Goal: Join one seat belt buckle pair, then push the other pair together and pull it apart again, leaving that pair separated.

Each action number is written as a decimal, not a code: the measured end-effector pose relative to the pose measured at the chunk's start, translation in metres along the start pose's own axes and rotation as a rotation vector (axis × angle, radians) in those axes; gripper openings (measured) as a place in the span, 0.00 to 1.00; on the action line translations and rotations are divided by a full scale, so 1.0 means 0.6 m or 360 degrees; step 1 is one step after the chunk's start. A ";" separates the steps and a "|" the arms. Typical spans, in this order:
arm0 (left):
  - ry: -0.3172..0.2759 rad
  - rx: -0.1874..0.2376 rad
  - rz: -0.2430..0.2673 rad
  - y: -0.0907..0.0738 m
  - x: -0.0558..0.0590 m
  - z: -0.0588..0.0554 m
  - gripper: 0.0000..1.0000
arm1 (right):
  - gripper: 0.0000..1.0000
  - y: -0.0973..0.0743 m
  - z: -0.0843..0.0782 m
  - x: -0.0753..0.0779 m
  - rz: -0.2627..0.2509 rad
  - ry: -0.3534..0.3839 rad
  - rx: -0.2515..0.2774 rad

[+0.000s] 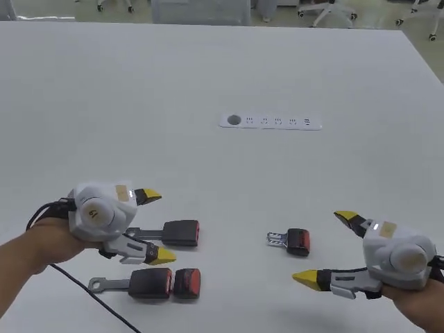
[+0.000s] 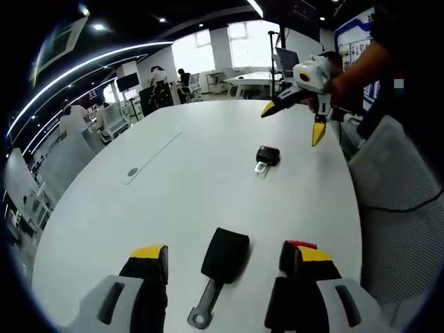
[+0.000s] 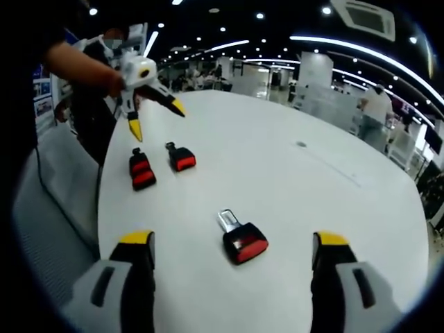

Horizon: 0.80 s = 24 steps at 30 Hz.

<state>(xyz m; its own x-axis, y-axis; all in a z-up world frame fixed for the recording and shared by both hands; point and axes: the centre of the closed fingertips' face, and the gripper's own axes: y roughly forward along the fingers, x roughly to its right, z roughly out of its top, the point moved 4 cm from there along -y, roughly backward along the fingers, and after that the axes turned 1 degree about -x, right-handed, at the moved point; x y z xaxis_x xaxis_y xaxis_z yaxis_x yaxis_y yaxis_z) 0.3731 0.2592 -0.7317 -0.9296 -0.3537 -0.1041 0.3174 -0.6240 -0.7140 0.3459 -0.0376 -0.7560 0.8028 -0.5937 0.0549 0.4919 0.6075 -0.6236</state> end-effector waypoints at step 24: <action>0.0078 -0.0213 -0.0201 0.119 -0.036 -0.076 0.64 | 0.84 0.083 -0.057 0.040 0.0380 -0.0072 -0.0266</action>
<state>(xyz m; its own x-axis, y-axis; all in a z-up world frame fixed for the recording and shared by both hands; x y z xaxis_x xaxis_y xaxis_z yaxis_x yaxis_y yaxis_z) 0.4074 0.2541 -0.8121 -0.9695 -0.2420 -0.0393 0.1730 -0.5617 -0.8091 0.3783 -0.0394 -0.8125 0.9053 -0.4179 -0.0763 0.2281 0.6297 -0.7426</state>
